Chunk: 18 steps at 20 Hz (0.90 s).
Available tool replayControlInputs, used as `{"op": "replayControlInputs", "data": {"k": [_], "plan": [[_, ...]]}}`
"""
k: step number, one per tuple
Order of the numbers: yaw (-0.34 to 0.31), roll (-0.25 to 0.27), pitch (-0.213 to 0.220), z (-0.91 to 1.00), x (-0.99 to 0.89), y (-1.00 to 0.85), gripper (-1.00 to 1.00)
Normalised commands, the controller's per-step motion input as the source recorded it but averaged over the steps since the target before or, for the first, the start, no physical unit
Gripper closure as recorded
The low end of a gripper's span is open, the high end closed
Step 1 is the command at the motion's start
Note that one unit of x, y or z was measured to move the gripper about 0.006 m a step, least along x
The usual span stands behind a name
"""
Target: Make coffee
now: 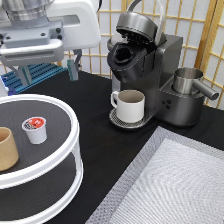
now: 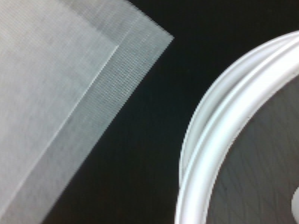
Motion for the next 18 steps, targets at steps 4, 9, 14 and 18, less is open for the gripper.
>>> {"op": "replayControlInputs", "data": {"k": [4,9,14,18], "plan": [[-0.223,-0.202,0.004,-0.1,-0.28,0.27,-1.0],[-0.111,-0.246,0.004,-0.19,-0.58,0.3,-1.0],[-0.005,-0.225,-0.121,-0.31,-0.79,0.34,-1.0],[0.0,-0.123,-0.246,-0.5,-0.84,0.29,-1.0]]}}
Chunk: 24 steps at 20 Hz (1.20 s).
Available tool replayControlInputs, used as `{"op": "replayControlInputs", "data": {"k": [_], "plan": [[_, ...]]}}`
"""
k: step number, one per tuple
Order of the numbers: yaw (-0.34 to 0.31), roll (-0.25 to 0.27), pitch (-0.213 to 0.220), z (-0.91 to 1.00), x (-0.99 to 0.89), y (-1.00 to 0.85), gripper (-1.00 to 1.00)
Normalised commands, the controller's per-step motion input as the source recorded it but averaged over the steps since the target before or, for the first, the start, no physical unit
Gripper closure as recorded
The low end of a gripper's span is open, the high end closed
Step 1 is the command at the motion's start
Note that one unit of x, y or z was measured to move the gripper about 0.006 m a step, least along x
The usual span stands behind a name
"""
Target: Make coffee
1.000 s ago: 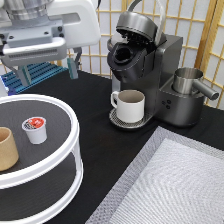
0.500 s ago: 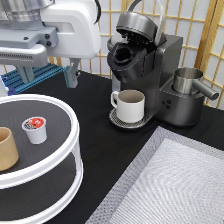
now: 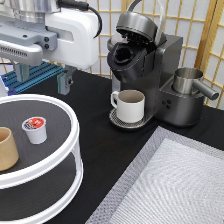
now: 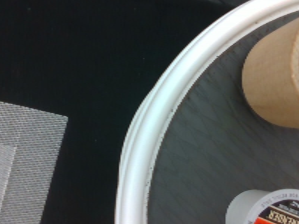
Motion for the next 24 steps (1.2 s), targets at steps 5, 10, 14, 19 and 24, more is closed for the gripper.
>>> {"op": "replayControlInputs", "data": {"k": [5,10,14,19,24], "plan": [[0.0,-0.065,-0.316,-0.41,-0.78,0.29,-1.0],[0.0,-0.055,-0.289,-0.28,-0.78,0.21,-1.0],[-0.016,0.016,-0.08,-0.11,-0.19,-0.07,-1.0],[-0.038,0.08,0.005,-0.24,-0.11,-0.31,-1.0],[-0.067,0.1,0.042,-0.28,0.01,-0.34,-1.0]]}}
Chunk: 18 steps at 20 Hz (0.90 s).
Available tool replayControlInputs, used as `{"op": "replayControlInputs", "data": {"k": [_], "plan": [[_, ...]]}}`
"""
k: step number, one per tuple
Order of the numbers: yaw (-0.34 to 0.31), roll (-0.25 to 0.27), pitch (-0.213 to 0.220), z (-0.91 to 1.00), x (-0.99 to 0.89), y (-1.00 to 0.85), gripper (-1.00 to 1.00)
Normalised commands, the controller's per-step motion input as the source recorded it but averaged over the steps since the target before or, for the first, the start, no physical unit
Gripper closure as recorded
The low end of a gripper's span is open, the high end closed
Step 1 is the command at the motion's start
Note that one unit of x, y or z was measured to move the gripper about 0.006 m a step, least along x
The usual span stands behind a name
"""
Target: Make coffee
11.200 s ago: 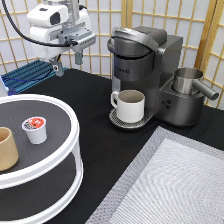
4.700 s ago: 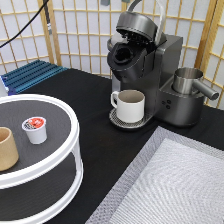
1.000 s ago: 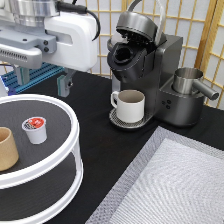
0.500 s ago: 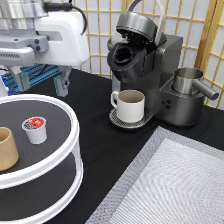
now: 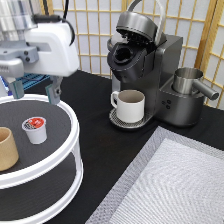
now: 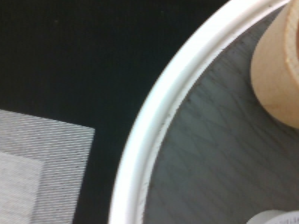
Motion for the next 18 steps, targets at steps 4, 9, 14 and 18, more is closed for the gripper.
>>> {"op": "replayControlInputs", "data": {"k": [4,9,14,18], "plan": [[-0.059,0.031,0.096,-0.06,0.39,-0.02,-1.0],[-0.05,0.045,0.107,-0.18,0.26,0.0,-1.0],[-0.067,0.054,0.041,-0.41,-0.23,0.0,-1.0],[-0.078,0.04,0.021,-0.16,-0.23,0.0,-1.0]]}}
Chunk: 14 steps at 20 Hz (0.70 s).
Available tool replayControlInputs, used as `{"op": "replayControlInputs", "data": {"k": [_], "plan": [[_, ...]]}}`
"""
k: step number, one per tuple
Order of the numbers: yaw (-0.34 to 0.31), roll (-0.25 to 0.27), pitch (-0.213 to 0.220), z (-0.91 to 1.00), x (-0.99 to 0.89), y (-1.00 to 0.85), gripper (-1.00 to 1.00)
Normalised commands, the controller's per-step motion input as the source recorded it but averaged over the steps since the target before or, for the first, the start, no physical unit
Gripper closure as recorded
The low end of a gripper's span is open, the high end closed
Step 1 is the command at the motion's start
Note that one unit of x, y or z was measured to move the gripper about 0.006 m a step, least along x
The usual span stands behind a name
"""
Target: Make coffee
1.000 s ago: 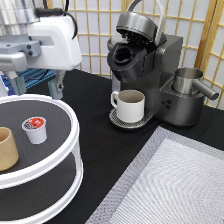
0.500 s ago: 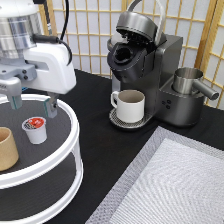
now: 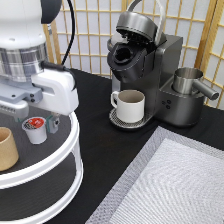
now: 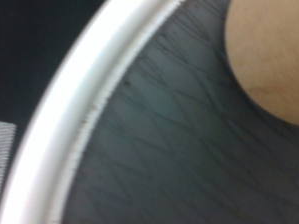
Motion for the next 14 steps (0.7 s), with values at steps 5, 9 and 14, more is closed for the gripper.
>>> {"op": "replayControlInputs", "data": {"k": [5,9,14], "plan": [[-0.085,0.01,0.034,0.0,-0.02,0.0,1.0],[-0.102,0.0,0.009,0.0,0.0,0.0,1.0],[-0.089,0.0,0.0,0.0,0.0,0.0,1.0]]}}
